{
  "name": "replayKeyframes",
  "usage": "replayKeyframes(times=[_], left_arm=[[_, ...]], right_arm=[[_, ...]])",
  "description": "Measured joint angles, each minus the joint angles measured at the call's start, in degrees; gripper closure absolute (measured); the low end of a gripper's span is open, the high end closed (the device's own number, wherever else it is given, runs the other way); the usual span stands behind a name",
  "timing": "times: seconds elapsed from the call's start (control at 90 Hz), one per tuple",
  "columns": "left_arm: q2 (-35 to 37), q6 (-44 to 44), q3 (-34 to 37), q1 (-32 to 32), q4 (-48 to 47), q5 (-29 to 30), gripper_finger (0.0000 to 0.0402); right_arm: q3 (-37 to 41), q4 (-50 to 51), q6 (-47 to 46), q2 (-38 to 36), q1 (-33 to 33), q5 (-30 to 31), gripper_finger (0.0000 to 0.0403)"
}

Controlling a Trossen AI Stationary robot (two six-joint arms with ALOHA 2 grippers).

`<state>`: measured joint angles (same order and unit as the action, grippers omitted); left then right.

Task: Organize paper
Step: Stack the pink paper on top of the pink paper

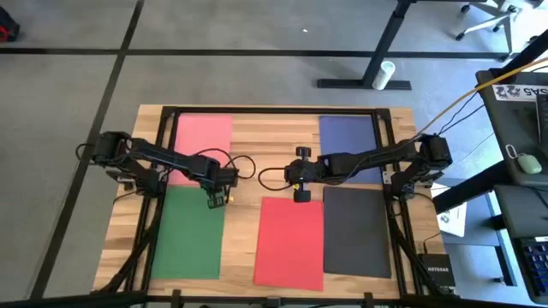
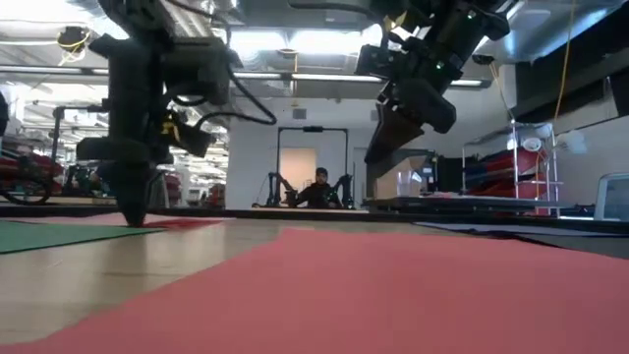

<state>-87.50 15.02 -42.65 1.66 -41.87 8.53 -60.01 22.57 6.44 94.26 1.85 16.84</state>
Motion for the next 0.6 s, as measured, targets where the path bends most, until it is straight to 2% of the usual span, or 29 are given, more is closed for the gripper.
replayKeyframes(times=[0.6], left_arm=[[-0.1,-2.0,0.8,3.0,-0.5,0.3,0.0402]], right_arm=[[0.0,0.0,0.0,0.0,0.0,0.0,0.0402]])
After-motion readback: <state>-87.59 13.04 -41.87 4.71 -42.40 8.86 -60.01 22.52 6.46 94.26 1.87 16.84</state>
